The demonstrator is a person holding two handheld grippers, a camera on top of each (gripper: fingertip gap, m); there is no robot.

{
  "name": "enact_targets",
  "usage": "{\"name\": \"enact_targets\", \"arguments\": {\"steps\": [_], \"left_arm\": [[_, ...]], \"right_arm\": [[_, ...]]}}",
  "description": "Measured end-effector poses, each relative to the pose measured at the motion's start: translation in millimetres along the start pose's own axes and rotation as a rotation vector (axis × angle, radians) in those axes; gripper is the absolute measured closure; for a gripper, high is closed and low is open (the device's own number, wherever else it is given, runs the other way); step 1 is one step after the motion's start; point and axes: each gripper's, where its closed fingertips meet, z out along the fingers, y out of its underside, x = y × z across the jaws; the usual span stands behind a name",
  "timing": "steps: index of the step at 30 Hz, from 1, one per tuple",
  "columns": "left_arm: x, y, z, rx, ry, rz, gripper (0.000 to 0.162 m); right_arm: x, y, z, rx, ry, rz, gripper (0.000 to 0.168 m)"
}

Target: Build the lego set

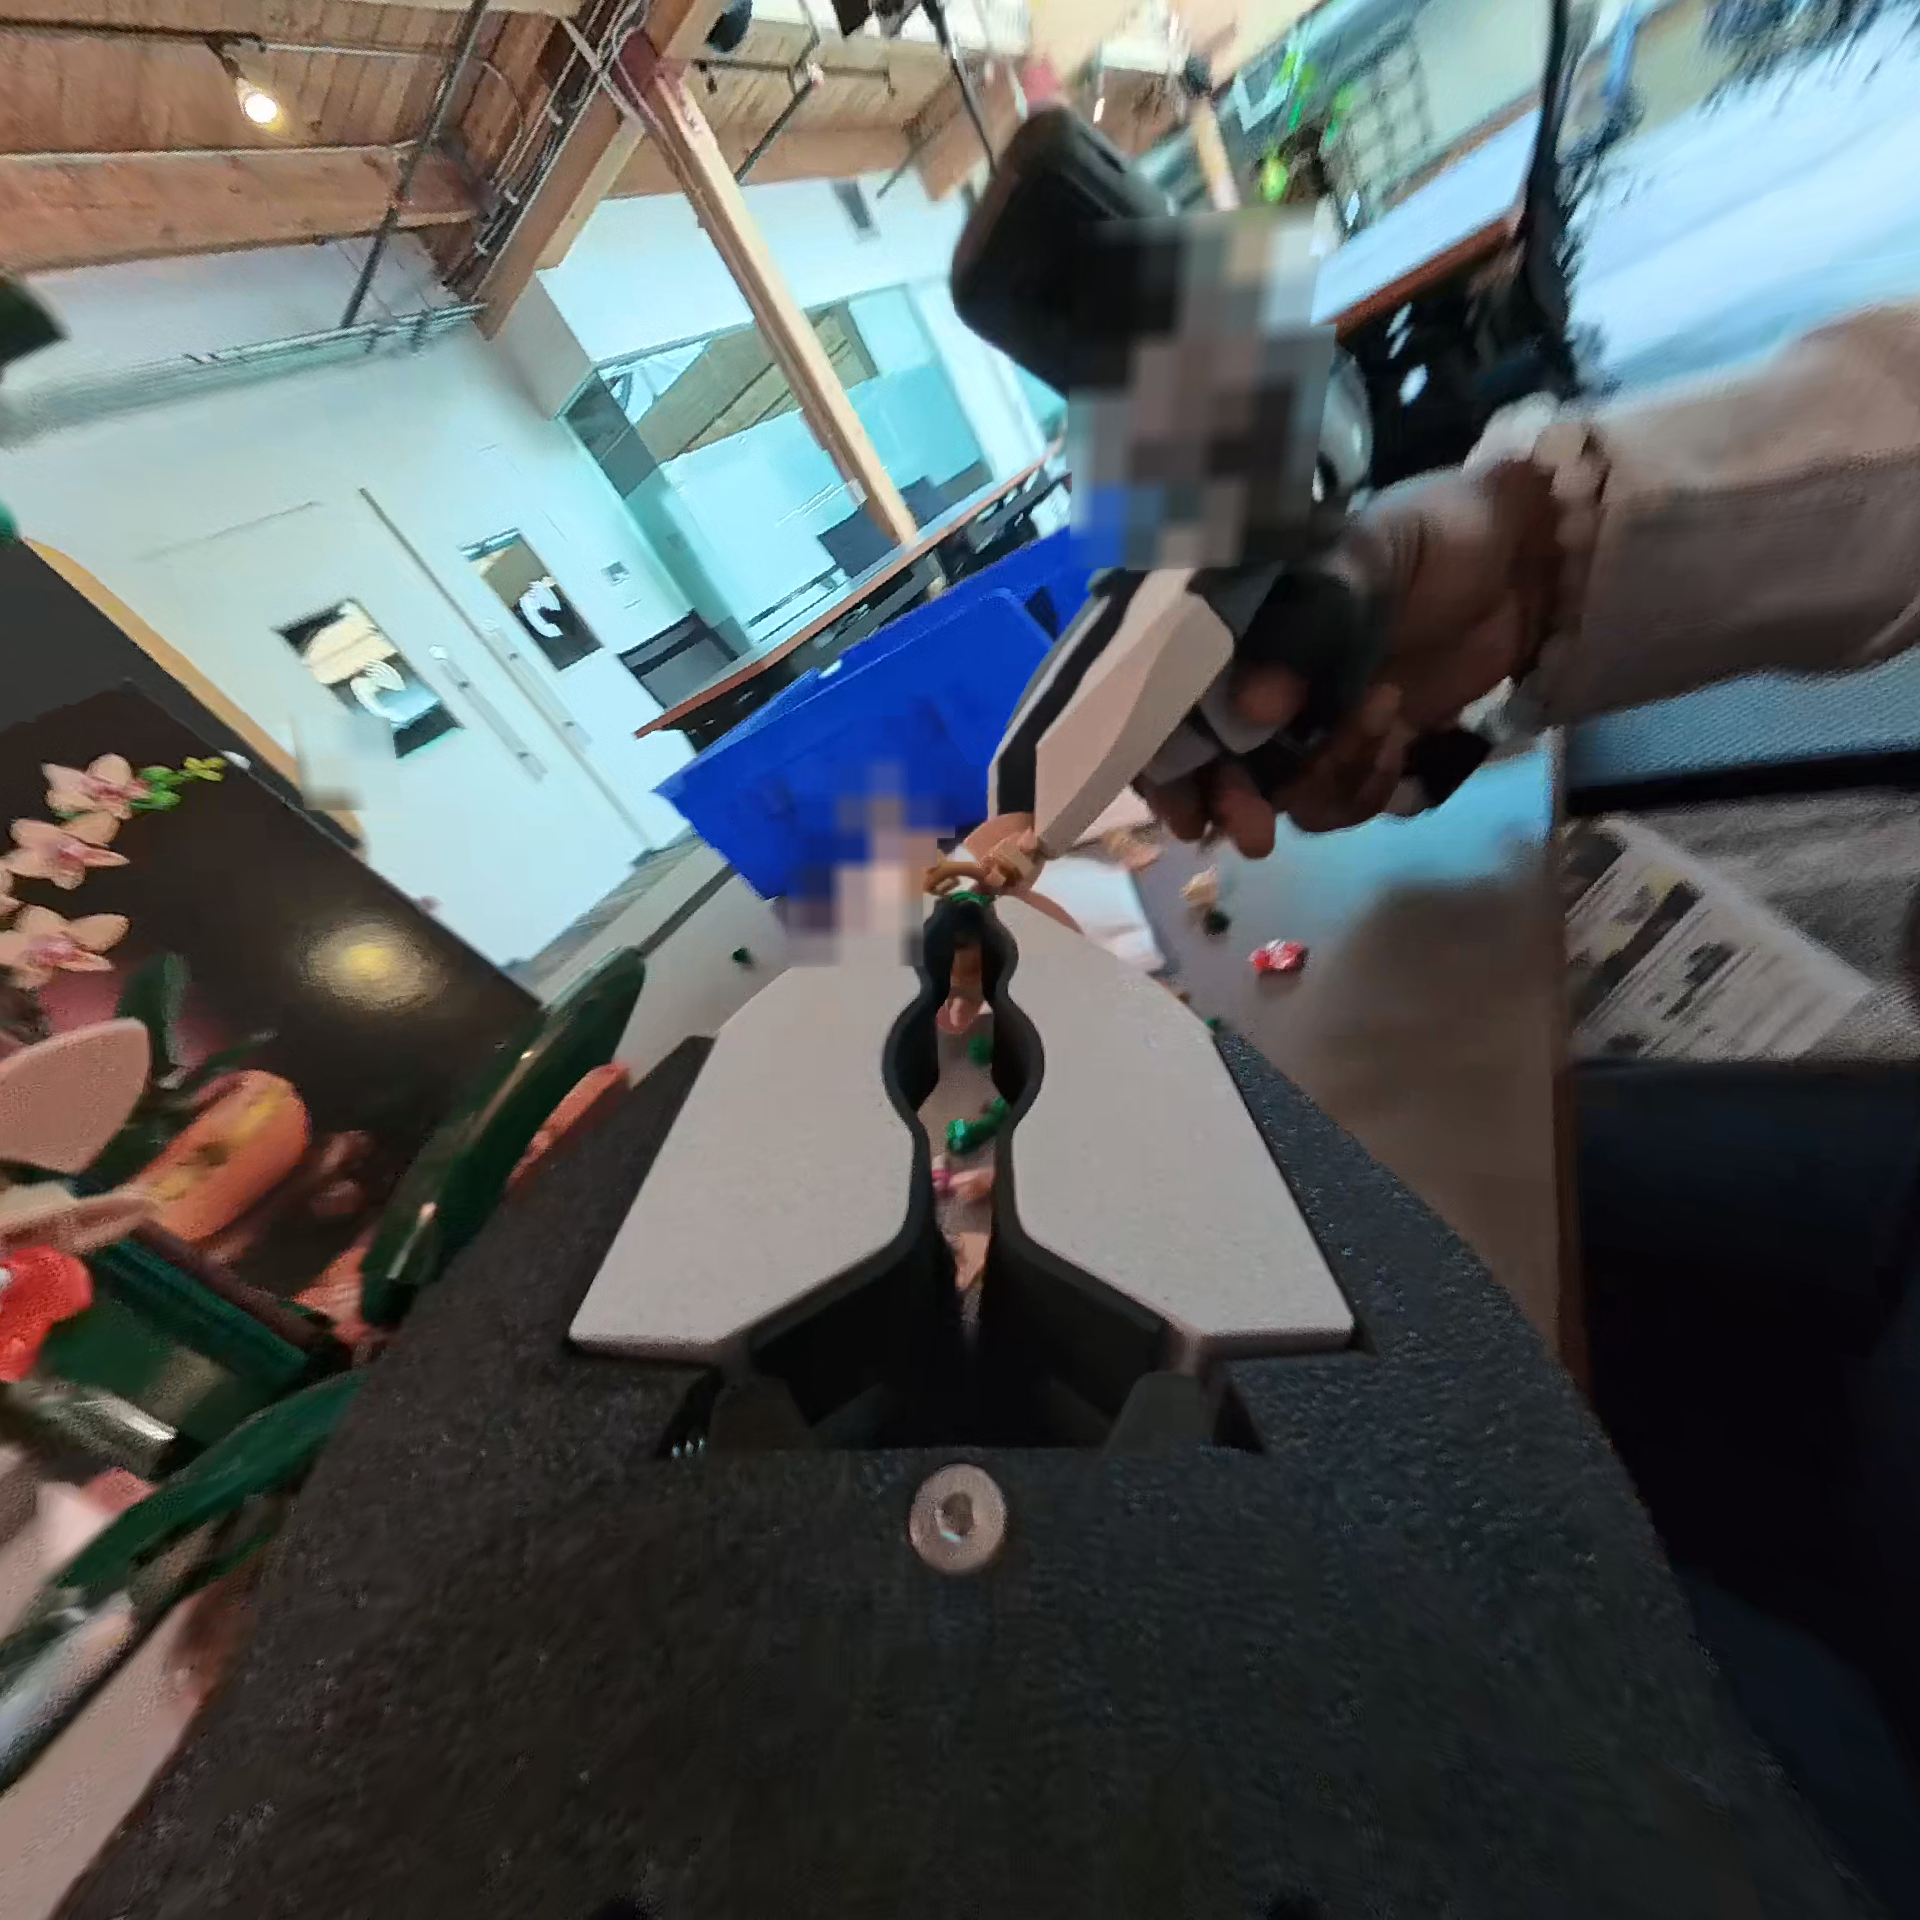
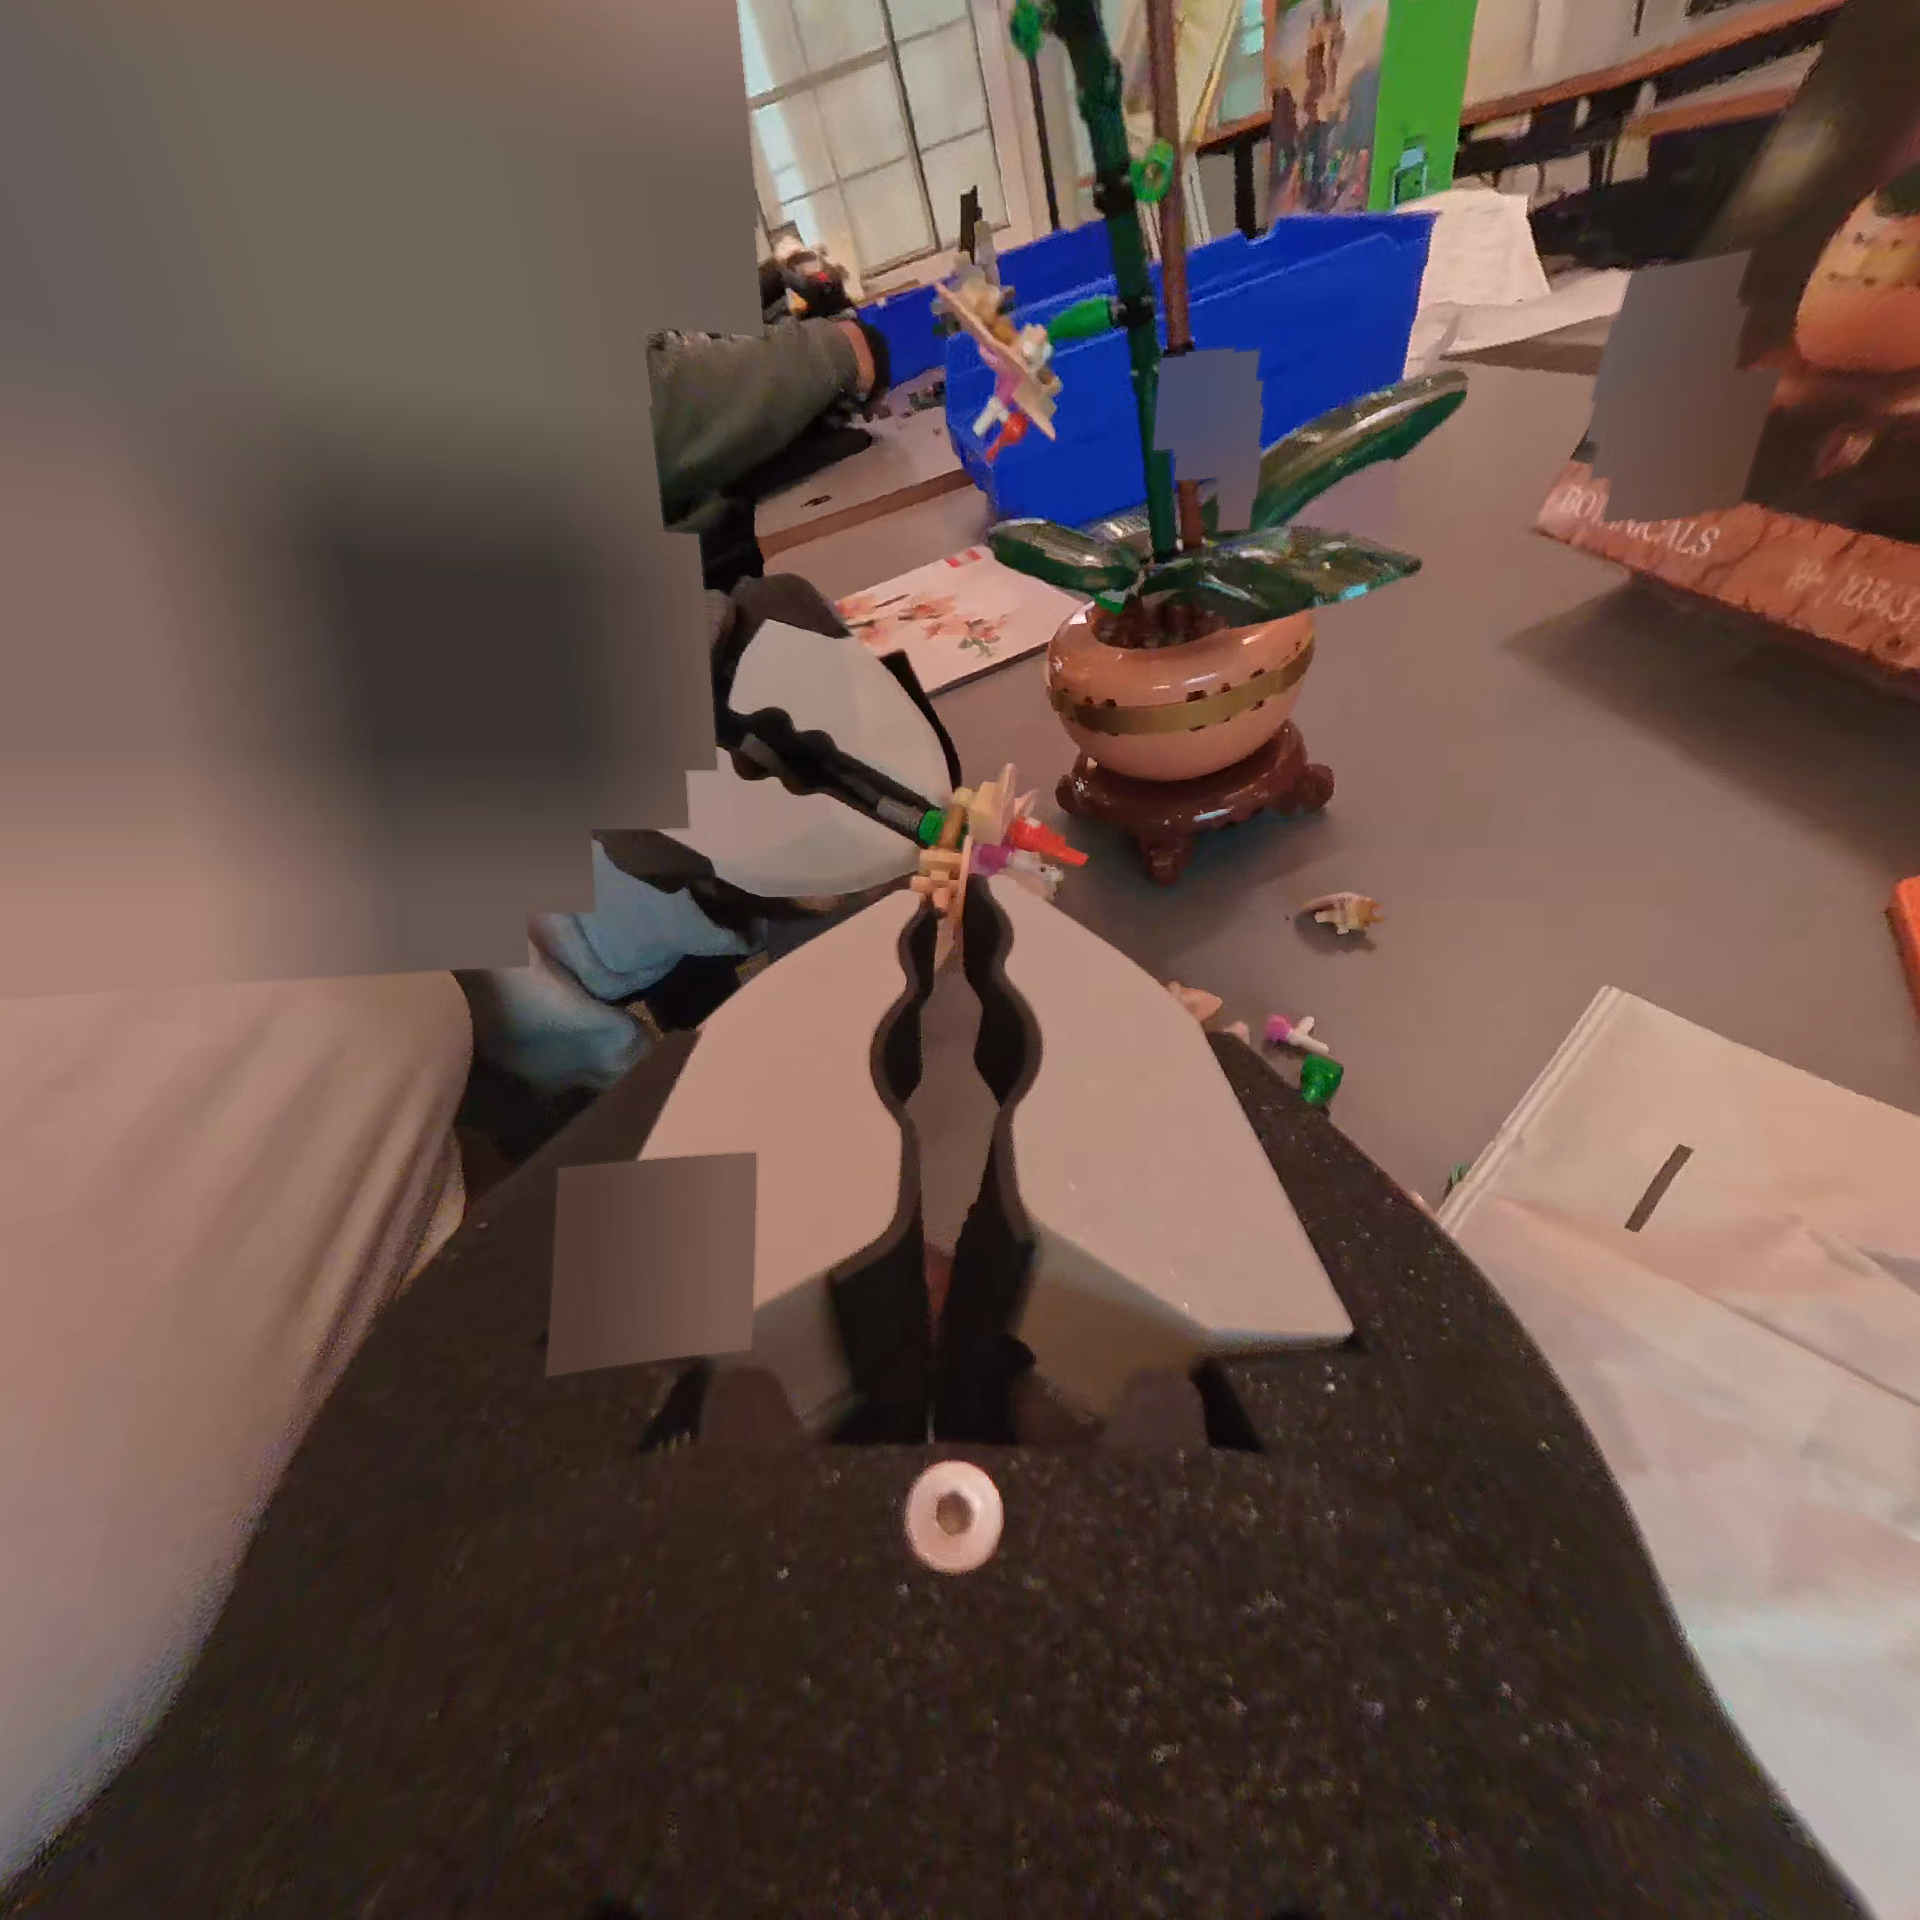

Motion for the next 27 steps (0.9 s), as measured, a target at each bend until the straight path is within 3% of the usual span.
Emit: {"name": "enact_targets", "arguments": {"steps": [4,6,10,12,14,17,19,22,25,27], "left_arm": [[0,-17,-4,0.126,0.141,-0.335,0.159],[-3,-16,-2,0.113,0.169,-0.469,0.159],[-9,-1,2,-0.008,0.099,-0.474,0.159],[-22,6,2,-0.042,0.015,-0.488,0.16],[-26,8,-1,-0.042,0.011,-0.503,0.16],[-26,8,-5,-0.051,-0.003,-0.471,0.159],[-27,8,-5,-0.043,-0.005,-0.478,0.159],[-30,8,-6,-0.03,-0.012,-0.503,0.159],[-29,9,-5,-0.044,-0.014,-0.483,0.159],[-26,9,-4,-0.059,-0.007,-0.452,0.159]], "right_arm": [[-18,-15,-3,0.176,-0.05,-0.213,0.164],[-21,-20,-3,0.214,0.032,-0.417,0.164],[-21,-21,4,0.033,0.284,-0.934,0.165],[-26,-22,7,-0.019,0.298,-1.041,0.165],[-21,-24,7,0.005,0.293,-0.915,0.165],[12,-6,-3,-0.093,0.337,-0.722,0.165],[27,23,-4,-0.274,0.313,-0.582,0.164],[44,48,-4,-0.447,0.372,-0.52,0.163],[48,55,0,-0.489,0.373,-0.415,0.134],[51,50,0,-0.465,0.377,-0.359,0.127]]}}
